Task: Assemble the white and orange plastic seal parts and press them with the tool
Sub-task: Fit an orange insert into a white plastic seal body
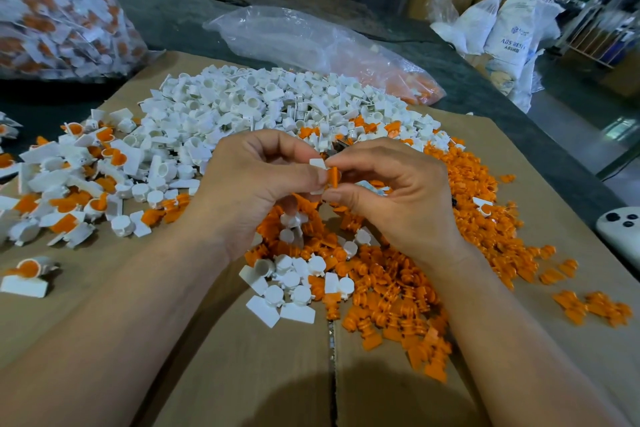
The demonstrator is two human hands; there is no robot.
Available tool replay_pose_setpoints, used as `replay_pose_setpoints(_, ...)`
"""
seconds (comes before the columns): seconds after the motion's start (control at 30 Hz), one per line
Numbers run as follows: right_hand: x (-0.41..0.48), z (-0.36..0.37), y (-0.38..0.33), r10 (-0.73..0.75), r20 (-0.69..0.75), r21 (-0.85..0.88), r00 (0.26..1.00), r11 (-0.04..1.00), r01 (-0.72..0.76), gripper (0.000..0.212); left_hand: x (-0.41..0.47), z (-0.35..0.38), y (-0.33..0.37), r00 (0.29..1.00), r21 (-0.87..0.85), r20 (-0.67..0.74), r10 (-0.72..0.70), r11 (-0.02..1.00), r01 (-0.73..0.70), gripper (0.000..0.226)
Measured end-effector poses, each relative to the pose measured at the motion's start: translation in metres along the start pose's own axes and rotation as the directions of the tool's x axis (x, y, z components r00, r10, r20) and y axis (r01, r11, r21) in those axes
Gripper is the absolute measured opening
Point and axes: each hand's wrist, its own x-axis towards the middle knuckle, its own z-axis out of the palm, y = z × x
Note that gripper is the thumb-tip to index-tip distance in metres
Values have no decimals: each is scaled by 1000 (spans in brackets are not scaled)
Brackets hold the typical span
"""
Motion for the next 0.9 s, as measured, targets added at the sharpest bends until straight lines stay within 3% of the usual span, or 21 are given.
replay_pose_setpoints(0.4,0,1,-2,-38,6,-96,999,995,38,31,0,0,-1,1000,-5,-2,-10,1000,10,16)
replay_pose_setpoints(0.5,4,-10,-5,188,13,-40,982,981,-188,36,3,-3,-3,999,-36,-46,-29,999,27,18)
replay_pose_setpoints(0.6,9,-35,2,451,-77,-119,889,881,-457,25,6,-6,-2,996,-88,-75,-41,995,35,18)
replay_pose_setpoints(0.7,8,-53,17,640,11,-396,769,709,-584,24,5,-6,-2,995,-101,-91,-38,994,29,20)
replay_pose_setpoints(0.8,5,-59,25,754,120,-579,645,581,-572,57,5,-6,-2,995,-115,-92,-38,993,28,19)
replay_pose_setpoints(0.9,7,-55,22,785,172,-728,595,508,-461,94,6,-5,-3,996,-109,-86,-37,994,28,19)
